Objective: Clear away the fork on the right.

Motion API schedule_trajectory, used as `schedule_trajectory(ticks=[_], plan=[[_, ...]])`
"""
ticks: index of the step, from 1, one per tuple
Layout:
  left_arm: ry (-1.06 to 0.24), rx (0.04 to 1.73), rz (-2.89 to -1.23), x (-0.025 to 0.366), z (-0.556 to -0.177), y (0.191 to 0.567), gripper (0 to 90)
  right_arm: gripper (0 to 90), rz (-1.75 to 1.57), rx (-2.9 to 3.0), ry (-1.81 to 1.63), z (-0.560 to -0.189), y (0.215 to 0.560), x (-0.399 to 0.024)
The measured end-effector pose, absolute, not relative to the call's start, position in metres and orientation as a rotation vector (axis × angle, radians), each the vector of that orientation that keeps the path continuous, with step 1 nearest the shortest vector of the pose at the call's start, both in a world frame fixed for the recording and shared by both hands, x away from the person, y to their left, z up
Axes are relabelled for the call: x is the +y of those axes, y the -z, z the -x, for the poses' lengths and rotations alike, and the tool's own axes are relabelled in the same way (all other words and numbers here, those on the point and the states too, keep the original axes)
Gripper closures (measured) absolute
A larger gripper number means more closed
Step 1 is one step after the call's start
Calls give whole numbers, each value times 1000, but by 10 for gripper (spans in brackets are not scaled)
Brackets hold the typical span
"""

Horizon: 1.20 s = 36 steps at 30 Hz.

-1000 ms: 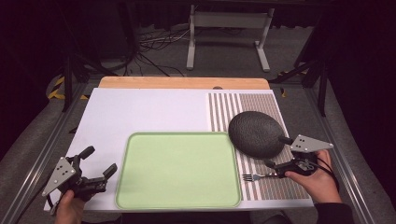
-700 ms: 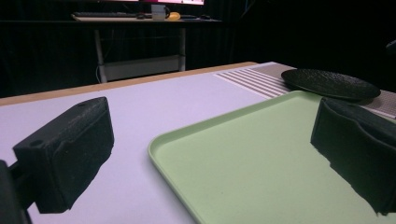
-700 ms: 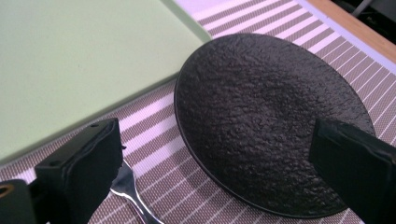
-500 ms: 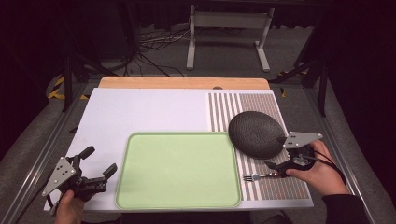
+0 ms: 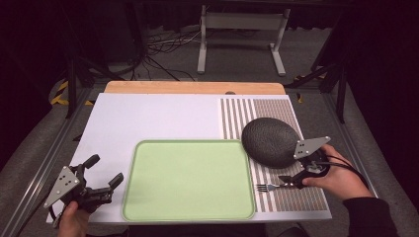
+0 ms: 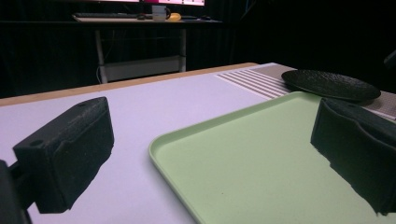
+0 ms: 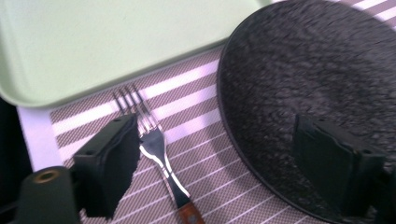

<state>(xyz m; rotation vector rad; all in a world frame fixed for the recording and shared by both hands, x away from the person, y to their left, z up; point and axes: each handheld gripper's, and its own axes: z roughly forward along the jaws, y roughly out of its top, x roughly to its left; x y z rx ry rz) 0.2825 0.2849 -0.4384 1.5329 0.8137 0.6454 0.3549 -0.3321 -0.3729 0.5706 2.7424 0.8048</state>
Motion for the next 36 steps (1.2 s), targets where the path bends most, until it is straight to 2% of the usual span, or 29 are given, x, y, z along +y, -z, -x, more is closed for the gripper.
schedule_trajectory(ticks=[14,34,36], plan=[[-646,812,-1541,285,-282,438,0,303,-482,2913,-487,-360,380,-328],[-648,814,-1539,285,-282,438,0,308,-451,3023,-239,-359,396,-322],[-648,814,-1540,285,-282,438,0,333,-432,3023,-242,-360,398,-321]])
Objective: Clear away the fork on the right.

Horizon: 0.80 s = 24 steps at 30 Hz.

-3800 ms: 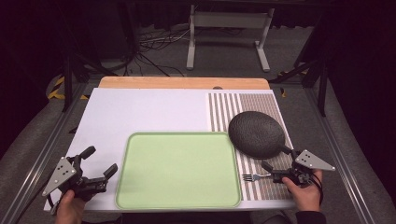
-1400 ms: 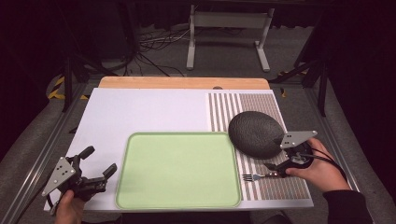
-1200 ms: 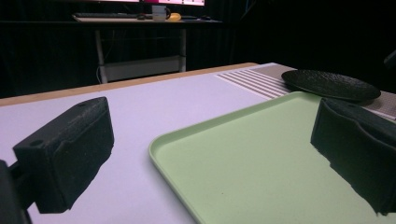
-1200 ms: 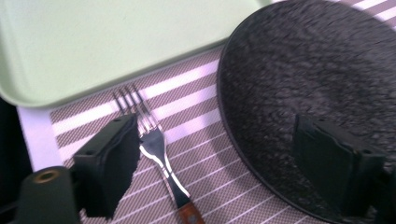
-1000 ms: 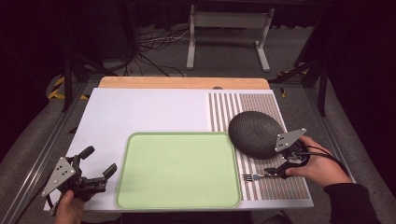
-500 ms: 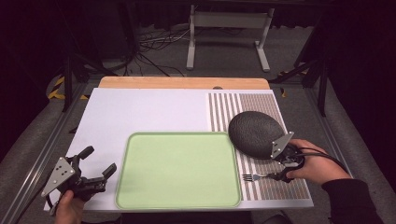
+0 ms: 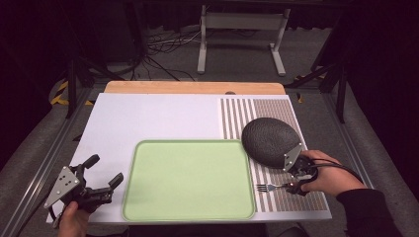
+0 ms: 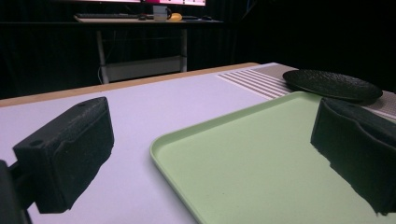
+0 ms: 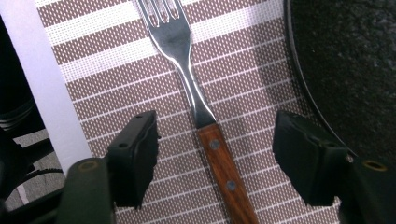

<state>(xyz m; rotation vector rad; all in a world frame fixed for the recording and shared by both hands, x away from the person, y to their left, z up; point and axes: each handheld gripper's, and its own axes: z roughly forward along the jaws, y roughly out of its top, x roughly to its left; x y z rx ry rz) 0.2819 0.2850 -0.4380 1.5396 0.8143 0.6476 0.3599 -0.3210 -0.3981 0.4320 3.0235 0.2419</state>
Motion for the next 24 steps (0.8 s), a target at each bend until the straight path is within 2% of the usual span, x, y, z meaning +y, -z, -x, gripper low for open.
schedule_trajectory(ticks=[9,24], plan=[[-648,819,-1546,284,-283,440,0,526,-358,3046,-198,-363,401,-319],[-645,827,-1546,284,-284,441,0,682,-231,3072,-116,-365,410,-318]])
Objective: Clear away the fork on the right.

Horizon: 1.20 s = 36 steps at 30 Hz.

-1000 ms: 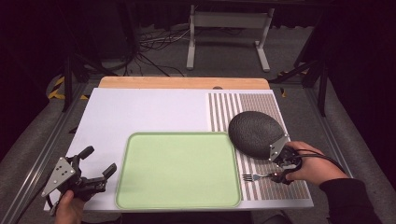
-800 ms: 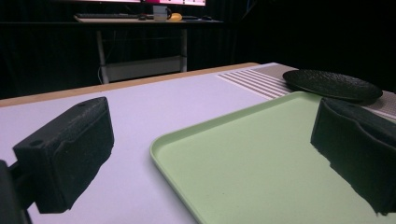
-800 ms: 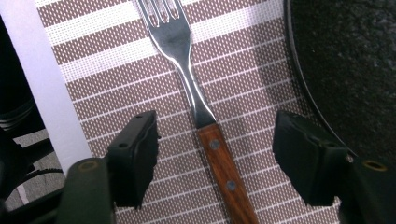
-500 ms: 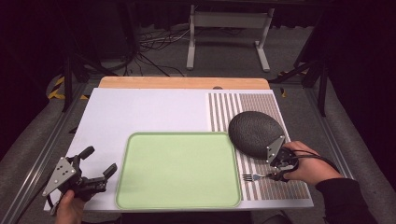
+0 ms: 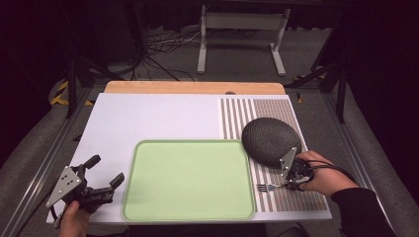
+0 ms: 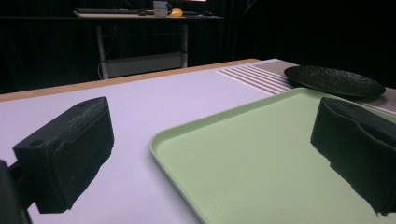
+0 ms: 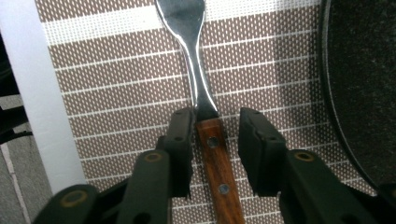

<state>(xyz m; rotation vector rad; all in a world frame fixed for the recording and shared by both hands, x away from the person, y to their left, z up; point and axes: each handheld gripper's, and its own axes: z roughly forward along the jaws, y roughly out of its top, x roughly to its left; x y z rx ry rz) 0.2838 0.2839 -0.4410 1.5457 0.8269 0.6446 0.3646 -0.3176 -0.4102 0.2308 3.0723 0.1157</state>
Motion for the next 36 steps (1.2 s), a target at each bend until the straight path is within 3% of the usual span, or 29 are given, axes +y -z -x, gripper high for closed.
schedule_trajectory(ticks=[3,12,20,36], plan=[[-644,827,-1546,284,-284,441,0,745,-207,3089,-100,-364,411,-318],[-645,827,-1543,284,-284,441,1,776,-132,3090,-48,-363,412,-314],[-644,826,-1542,284,-284,441,1,780,-138,3079,-51,-361,409,-314],[-644,824,-1544,284,-283,440,1,780,-118,3019,-105,-360,369,-306]])
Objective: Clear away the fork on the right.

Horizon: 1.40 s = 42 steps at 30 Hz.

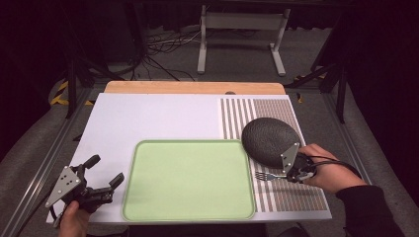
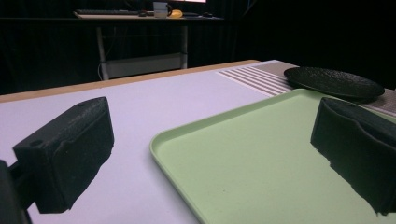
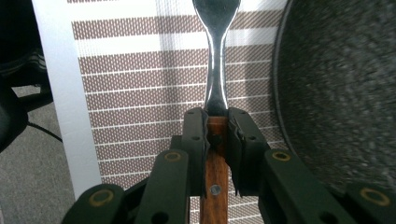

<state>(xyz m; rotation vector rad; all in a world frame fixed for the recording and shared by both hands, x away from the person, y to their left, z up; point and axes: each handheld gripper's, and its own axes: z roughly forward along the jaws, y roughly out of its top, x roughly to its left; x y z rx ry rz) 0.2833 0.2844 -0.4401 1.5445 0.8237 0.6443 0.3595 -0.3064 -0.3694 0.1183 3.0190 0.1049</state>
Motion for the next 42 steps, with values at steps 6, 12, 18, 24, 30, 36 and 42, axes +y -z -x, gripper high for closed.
schedule_trajectory(ticks=[6,12,18,24,30,36,42], plan=[[-644,823,-1544,284,-283,440,0,780,-140,2997,-71,-360,356,-297],[-644,821,-1545,285,-283,440,0,780,-129,2985,-103,-361,349,-284],[-645,821,-1539,285,-283,440,0,780,-121,2994,-115,-365,344,-266],[-643,820,-1540,285,-284,440,1,780,-84,2989,-140,-368,341,-248],[-644,822,-1537,285,-283,440,0,780,-72,2990,-188,-371,340,-231],[-643,820,-1534,285,-283,439,0,780,-74,3001,-192,-373,342,-218],[-644,819,-1533,285,-283,439,0,780,-168,2992,-236,-373,340,-204]])
